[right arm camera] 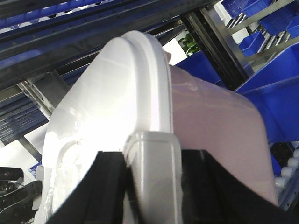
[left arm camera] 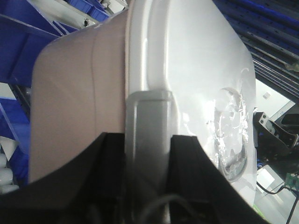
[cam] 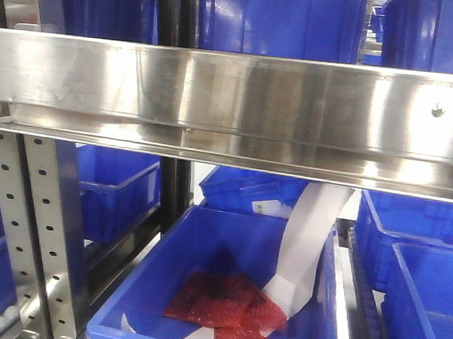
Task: Grab white bin and place on right shelf
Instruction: 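Raise the held bin above the upper shelf edge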
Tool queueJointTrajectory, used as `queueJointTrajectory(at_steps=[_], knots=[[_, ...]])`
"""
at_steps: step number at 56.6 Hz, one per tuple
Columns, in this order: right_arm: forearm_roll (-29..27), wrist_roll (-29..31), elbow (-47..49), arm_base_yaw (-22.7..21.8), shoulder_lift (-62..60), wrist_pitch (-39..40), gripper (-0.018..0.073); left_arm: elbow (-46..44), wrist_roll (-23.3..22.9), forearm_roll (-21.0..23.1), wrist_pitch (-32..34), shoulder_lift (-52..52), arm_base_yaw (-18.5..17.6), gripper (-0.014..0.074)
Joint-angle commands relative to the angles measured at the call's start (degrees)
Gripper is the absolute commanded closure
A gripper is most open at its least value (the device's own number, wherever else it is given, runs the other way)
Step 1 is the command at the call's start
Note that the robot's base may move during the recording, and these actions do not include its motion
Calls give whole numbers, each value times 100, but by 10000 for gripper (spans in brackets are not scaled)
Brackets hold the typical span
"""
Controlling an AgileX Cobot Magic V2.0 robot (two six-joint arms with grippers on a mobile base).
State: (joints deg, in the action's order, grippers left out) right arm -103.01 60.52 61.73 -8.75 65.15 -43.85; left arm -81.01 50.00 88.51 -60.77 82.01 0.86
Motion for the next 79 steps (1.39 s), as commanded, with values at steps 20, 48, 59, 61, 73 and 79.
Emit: queueJointTrajectory(at_steps=[20,48,59,61,73,79], knots=[[-700,85,192,159,-173,-900,490,-221,210,407,-1550,-271,-244,715],[-700,85,192,159,-173,-900,490,-221,210,407,-1550,-271,-244,715],[-700,85,192,159,-166,-959,490,-221,210,508,-1397,-271,-244,715],[-700,78,192,159,-159,-947,490,-221,210,495,-1251,-260,-244,715],[-700,-19,192,159,236,-955,490,-221,284,444,-546,63,-254,714],[-700,-19,192,159,519,-974,490,-221,461,429,-440,337,-330,714]])
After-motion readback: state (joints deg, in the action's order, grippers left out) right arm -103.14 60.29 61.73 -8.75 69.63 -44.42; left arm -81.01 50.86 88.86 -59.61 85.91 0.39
